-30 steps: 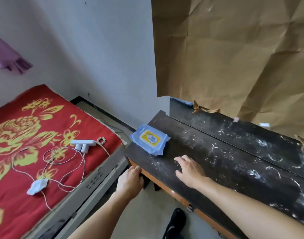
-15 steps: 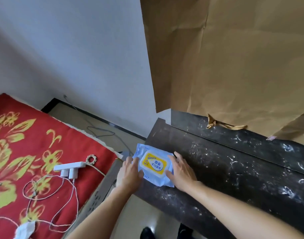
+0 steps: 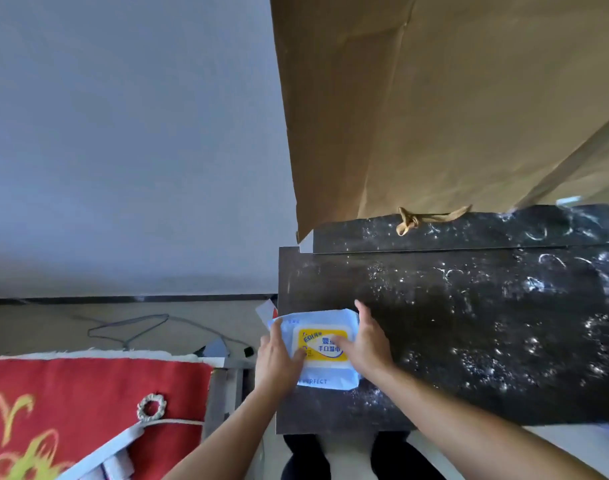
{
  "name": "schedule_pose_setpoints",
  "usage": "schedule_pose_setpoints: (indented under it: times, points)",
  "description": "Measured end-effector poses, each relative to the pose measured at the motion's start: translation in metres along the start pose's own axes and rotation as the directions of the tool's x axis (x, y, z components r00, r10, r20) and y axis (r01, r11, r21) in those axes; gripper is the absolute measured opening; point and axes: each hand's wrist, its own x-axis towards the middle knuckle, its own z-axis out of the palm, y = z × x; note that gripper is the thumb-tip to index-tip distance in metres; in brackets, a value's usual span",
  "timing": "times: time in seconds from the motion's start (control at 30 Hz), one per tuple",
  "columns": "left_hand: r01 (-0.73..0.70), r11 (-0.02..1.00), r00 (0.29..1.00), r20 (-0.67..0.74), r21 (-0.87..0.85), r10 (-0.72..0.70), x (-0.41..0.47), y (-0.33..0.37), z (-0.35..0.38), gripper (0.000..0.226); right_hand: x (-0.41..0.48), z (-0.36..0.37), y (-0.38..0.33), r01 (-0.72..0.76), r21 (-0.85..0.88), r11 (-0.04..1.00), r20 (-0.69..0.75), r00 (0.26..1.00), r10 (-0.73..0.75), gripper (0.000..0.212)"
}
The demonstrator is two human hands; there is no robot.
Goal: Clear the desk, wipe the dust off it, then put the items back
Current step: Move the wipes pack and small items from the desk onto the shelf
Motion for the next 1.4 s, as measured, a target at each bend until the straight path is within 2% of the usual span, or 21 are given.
schedule_pose_setpoints:
  times: [0.1,0.27,0.4,0.67,0.8,1.0,1.17,1.4]
  points:
    - [-0.038,0.994,0.999,0.005,-0.107,0.039,-0.003,0.009,-0.008,0.053,-0.007,-0.006,-0.002,-0.157,0.069,0.985,0.005,0.988,0.157,0.085]
    - [-0.186,0.982,0.982,0.043,0.022,0.185,-0.014,0.040,-0.004,0.044,-0.037,-0.037,0.020,-0.140,0.173,0.975,-0.069,0.986,0.154,0.063]
    - [-0.326,0.943,0.945,0.062,0.068,0.322,-0.043,0.083,0.017,0.044,-0.065,-0.076,0.050,-0.126,0.196,0.972,-0.188,0.968,0.164,0.058]
    - [-0.562,0.815,0.826,0.058,0.143,0.560,-0.134,0.187,0.104,0.049,-0.142,-0.172,0.158,-0.139,0.210,0.968,-0.341,0.917,0.206,0.072]
    - [-0.649,0.750,0.761,0.103,0.130,0.640,-0.192,0.236,0.160,0.045,-0.186,-0.227,0.225,-0.131,0.228,0.965,-0.417,0.882,0.218,0.072]
    - [-0.777,0.627,0.624,0.195,0.052,0.757,-0.259,0.308,0.233,0.055,-0.236,-0.308,0.310,-0.150,0.269,0.951,-0.495,0.826,0.270,0.068]
    - [-0.843,0.535,0.532,0.226,0.054,0.816,-0.275,0.373,0.274,0.054,-0.239,-0.367,0.357,-0.156,0.313,0.937,-0.555,0.771,0.314,0.067]
    - [-0.888,0.455,0.458,0.212,0.066,0.863,-0.261,0.490,0.323,0.057,-0.193,-0.473,0.399,-0.121,0.301,0.946,-0.663,0.686,0.299,0.063]
